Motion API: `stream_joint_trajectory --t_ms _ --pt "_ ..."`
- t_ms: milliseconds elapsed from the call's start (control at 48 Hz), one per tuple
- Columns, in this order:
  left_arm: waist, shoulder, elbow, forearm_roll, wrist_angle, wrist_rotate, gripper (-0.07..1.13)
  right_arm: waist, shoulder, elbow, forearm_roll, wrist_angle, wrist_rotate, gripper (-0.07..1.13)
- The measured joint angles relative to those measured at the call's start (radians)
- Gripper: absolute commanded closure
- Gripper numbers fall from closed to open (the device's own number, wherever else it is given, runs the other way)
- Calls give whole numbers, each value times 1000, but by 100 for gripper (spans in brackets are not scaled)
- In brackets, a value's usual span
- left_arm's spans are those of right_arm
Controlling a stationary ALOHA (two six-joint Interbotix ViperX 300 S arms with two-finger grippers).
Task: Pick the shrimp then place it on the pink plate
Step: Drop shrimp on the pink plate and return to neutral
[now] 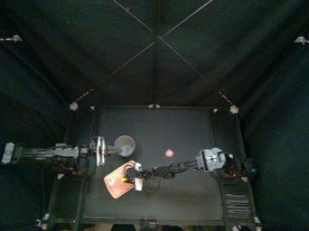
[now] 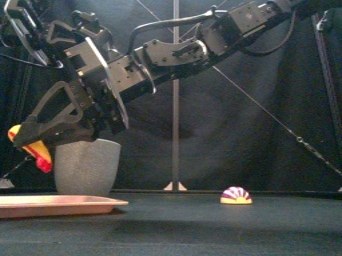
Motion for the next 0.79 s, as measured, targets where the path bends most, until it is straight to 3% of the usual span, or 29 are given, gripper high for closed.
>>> stream_joint_trajectory --t_ms 292,792 --pt "0 0 11 0 0 2 86 -11 9 -15 18 0 0 21" --pt "0 0 15 0 0 2 87 -17 -55 67 -14 11 -6 20"
